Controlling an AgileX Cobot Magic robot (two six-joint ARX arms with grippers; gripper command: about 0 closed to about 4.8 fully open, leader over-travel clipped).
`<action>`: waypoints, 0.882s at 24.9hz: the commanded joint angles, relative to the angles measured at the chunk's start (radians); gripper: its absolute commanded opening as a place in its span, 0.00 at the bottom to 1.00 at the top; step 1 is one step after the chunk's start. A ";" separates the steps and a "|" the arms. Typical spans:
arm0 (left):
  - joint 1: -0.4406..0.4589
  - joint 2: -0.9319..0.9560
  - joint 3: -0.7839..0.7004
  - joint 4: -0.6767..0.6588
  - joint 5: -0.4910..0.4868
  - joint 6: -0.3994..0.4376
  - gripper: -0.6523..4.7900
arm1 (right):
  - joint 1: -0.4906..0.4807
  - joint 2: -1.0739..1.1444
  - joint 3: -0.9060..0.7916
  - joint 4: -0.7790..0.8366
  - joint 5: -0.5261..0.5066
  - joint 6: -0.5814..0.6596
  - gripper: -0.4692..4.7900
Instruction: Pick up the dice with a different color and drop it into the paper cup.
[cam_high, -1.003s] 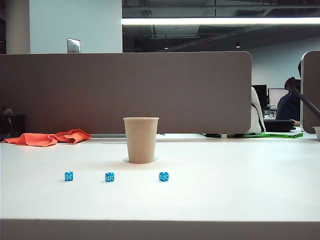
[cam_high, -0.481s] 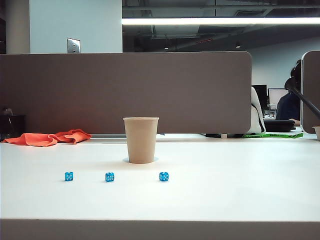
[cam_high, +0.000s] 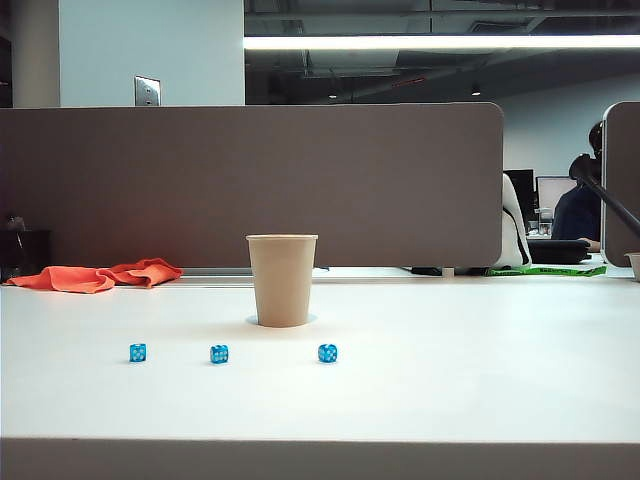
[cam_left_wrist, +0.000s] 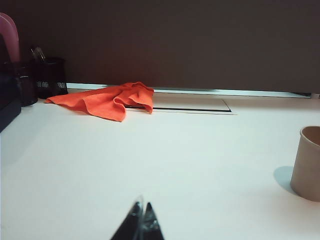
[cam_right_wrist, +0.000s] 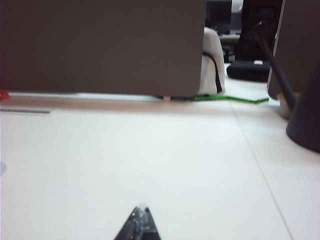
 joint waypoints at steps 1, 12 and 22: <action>-0.001 0.001 0.003 0.013 0.003 0.005 0.11 | -0.001 0.000 -0.001 -0.043 0.035 0.001 0.09; -0.001 0.001 0.003 0.012 0.018 -0.006 0.11 | -0.001 0.000 -0.001 -0.021 0.050 -0.011 0.09; -0.001 0.001 0.003 0.012 0.018 0.005 0.11 | -0.001 0.000 -0.001 -0.021 0.043 -0.010 0.09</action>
